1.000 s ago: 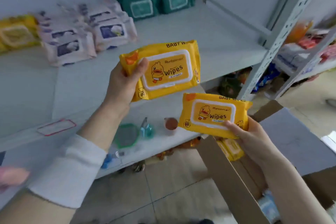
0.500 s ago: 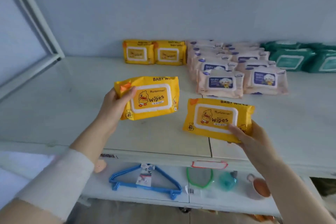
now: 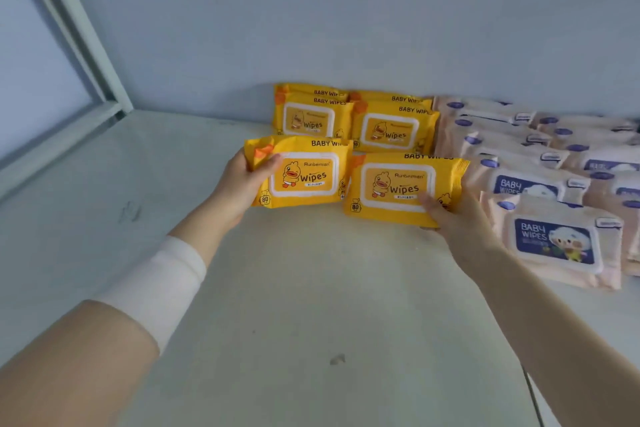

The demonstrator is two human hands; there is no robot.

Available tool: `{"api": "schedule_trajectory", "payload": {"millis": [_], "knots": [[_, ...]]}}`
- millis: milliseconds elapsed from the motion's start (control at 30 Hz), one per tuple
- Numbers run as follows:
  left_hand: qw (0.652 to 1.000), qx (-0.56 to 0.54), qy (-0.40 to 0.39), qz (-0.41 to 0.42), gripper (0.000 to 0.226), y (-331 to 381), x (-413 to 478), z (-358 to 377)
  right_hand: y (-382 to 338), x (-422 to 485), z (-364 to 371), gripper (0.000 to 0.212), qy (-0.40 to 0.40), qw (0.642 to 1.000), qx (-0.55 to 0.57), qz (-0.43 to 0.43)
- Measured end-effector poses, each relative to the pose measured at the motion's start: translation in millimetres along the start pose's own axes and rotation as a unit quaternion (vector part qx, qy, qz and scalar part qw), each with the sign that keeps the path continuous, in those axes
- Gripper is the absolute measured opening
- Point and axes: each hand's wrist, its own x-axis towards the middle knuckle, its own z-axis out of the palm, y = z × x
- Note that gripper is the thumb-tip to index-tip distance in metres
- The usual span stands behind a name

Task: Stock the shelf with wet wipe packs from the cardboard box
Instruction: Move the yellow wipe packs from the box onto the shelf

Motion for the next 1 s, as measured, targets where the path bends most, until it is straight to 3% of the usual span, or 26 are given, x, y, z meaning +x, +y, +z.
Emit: {"api": "schedule_trajectory", "payload": {"millis": [133, 333, 433, 500, 600, 733, 800, 900, 1000], "knots": [[1.0, 0.024, -0.018, -0.009, 0.03, -8, 69, 7, 6, 51, 21, 0.041, 0.073, 0.996, -0.048, 0.007], [0.989, 0.142, 0.016, 0.032, 0.039, -18, 128, 13, 11, 92, 42, 0.037, 0.219, 0.956, -0.195, 0.018], [0.981, 0.184, 0.043, 0.039, 0.055, -18, 132, 16, 5, 91, 54, 0.048, 0.27, 0.925, -0.264, 0.03], [0.962, 0.246, 0.09, 0.074, 0.07, -13, 127, 18, -1, 86, 60, 0.061, 0.271, 0.885, -0.378, 0.007], [0.9, 0.375, 0.134, 0.175, 0.08, 3, 106, 29, -17, 74, 59, 0.065, 0.214, 0.833, -0.508, -0.049], [0.78, 0.524, -0.012, 0.342, 0.061, 45, 68, 80, -46, 48, 20, 0.065, 0.147, 0.817, -0.555, -0.057], [0.725, 0.566, -0.085, 0.383, 0.057, 73, 42, 122, -57, 25, -18, 0.063, 0.132, 0.799, -0.587, -0.028], [0.66, 0.6, -0.149, 0.426, 0.046, 112, -16, 195, -64, -29, -92, 0.065, 0.106, 0.755, -0.647, 0.01], [0.632, 0.604, -0.192, 0.446, 0.044, 144, -95, 273, -59, -103, -175, 0.064, 0.107, 0.725, -0.679, 0.05]]}}
